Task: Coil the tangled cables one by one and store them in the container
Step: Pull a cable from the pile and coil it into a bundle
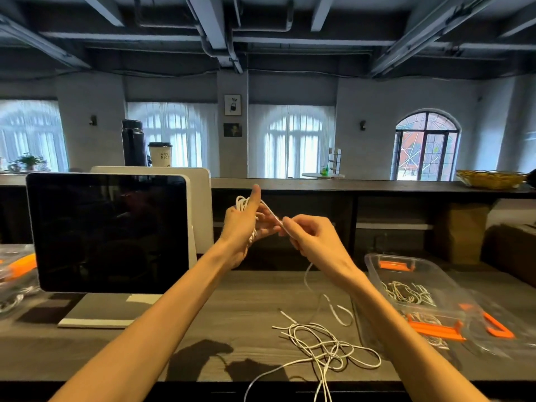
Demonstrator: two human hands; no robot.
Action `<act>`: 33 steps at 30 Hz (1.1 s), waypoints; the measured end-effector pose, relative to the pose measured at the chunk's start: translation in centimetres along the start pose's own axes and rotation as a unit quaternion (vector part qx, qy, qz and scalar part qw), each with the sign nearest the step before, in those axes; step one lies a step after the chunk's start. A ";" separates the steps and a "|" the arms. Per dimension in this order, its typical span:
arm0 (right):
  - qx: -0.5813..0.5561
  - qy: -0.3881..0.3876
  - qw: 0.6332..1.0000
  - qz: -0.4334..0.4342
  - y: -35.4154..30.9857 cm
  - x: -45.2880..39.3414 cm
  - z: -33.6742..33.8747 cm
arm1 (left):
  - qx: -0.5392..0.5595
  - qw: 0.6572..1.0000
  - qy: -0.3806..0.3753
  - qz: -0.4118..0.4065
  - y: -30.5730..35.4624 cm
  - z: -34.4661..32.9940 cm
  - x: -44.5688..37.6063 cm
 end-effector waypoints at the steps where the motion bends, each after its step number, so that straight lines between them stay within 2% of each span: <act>1: 0.030 0.008 0.999 0.013 -0.2 0.1 -0.3 | -0.012 1.000 0.012 -0.005 -0.1 0.0 0.1; 3: 0.072 0.014 0.997 0.027 -0.4 0.1 -1.1 | 0.018 1.000 -0.016 0.006 -0.3 -0.7 0.3; 6: 0.133 0.026 0.990 0.044 -0.2 0.1 -1.7 | 0.208 0.971 -0.074 0.090 -1.2 -2.1 0.6; 7: 0.136 0.022 0.989 0.052 -0.4 0.3 -2.0 | 0.254 0.959 -0.071 0.108 -1.4 -2.2 0.6; 9: 0.157 -0.006 0.984 0.081 -1.2 0.8 -2.9 | 0.276 0.953 -0.046 0.119 -1.7 -1.5 0.1; 13: 0.271 -0.083 0.949 0.140 -2.5 1.8 -4.7 | 0.184 0.978 -0.008 0.098 -2.0 0.2 -0.6; 16: 0.333 -0.106 0.924 0.154 -3.1 2.2 -4.4 | 0.090 0.989 -0.036 0.115 -2.7 0.0 0.1; 19: 0.293 -0.115 0.934 0.168 -3.9 2.0 -4.2 | -0.022 0.989 -0.082 0.121 -3.4 -0.8 1.4; 22: 0.229 -0.078 0.955 0.170 -4.7 1.3 -2.6 | -0.126 0.980 -0.111 0.103 -3.8 -1.3 2.0; 25: 0.193 -0.056 0.968 0.153 -5.1 0.5 -1.2 | -0.110 0.970 -0.181 0.120 -4.0 -2.1 2.9; 28: 0.134 -0.041 0.980 0.139 -4.8 -0.3 -0.5 | -0.024 0.953 -0.250 0.170 -4.3 -3.6 4.2; 33: 0.077 0.010 0.991 0.108 -3.5 -0.4 0.7 | 0.046 0.936 -0.289 0.196 -3.7 -5.3 5.4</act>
Point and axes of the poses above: each hand's wrist, its own x-axis away from the middle knuckle, its own z-axis out of the back of the hand, y = z × x, the point moved 9 cm from there along -x, towards the middle knuckle, and after that the axes turned 2 degrees about -y, right-handed, at the moved point
